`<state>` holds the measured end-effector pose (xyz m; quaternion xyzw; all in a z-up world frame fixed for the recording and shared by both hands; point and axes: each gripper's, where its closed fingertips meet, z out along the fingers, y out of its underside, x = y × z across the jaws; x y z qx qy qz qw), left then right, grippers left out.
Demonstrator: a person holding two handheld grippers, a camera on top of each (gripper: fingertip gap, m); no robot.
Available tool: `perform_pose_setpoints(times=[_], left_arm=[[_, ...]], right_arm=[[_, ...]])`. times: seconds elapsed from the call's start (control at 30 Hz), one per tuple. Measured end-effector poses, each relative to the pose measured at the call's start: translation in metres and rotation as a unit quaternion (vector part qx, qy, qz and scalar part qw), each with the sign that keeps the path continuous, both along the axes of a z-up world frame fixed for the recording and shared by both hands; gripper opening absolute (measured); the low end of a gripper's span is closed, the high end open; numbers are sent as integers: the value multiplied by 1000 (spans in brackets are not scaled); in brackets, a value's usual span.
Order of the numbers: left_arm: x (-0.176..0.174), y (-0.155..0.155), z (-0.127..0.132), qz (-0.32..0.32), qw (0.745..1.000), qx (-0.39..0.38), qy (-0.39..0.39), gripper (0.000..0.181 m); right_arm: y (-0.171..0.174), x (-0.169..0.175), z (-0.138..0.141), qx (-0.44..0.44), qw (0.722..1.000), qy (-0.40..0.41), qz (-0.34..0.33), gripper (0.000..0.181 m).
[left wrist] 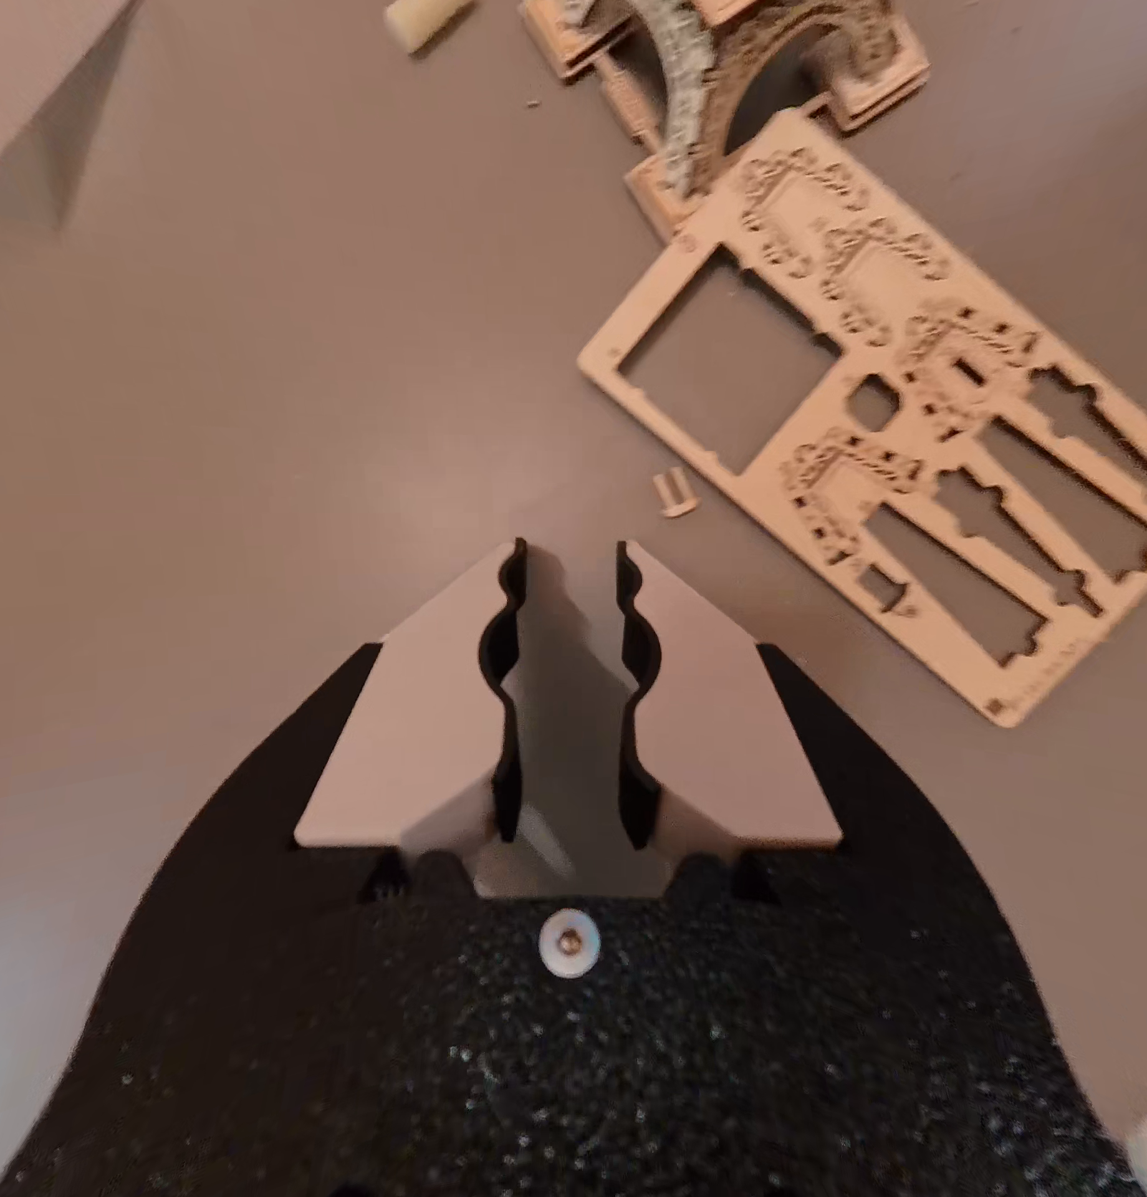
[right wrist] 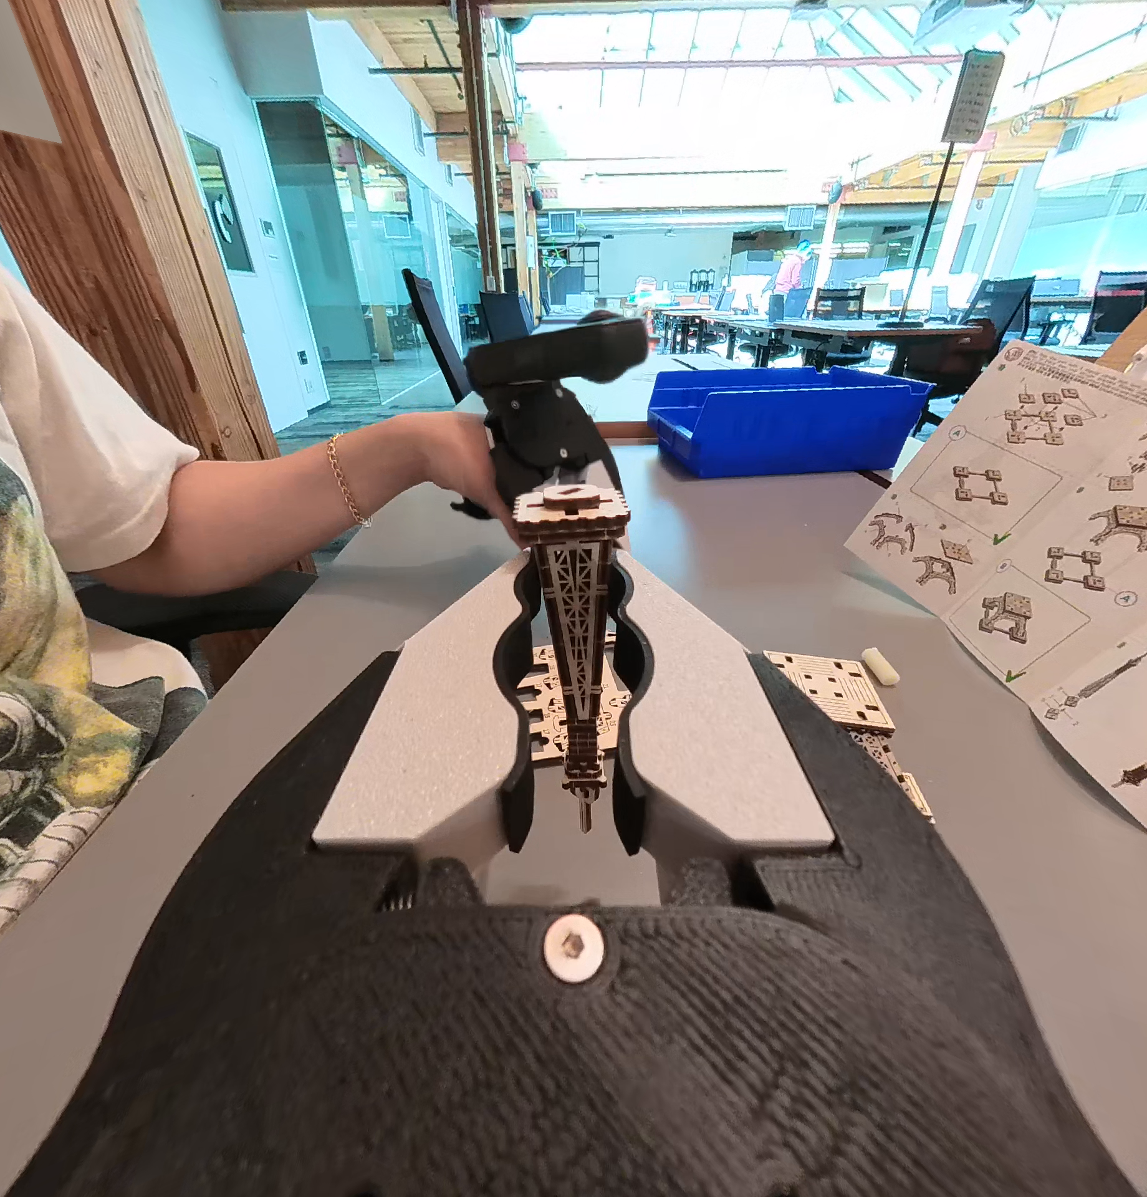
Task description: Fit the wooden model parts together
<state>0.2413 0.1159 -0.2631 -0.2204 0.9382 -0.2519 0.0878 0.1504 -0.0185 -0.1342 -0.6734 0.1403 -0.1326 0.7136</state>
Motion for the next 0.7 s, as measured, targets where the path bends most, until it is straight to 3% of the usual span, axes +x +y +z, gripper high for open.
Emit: perform_pose_setpoints(times=[0.03, 0.1, 0.2, 0.3, 0.4, 0.6, 0.7], left_arm=[[6, 6, 1, 16, 1000, 6, -9, 25], [11, 9, 6, 40, 999, -8, -12, 24], [-6, -13, 13, 26, 997, -69, 21, 25], [-15, -24, 3, 14, 998, -58, 18, 29], [-10, -20, -1, 27, 998, -49, 2, 31], [12, 17, 2, 84, 996, -7, -29, 33], [2, 1, 8, 63, 996, -54, -4, 29]], right_arm=[[0, 0, 0, 0, 1000, 0, 0, 17], [1, 0, -1, -3, 1000, -1, 0, 16], [1, 0, -1, -2, 1000, 0, -1, 17], [3, 0, -2, -4, 1000, 1, 0, 17], [4, 0, -4, -7, 1000, 3, 2, 17], [3, 0, -3, -5, 1000, 3, 2, 17], [2, 0, -3, -7, 1000, 2, 1, 16]])
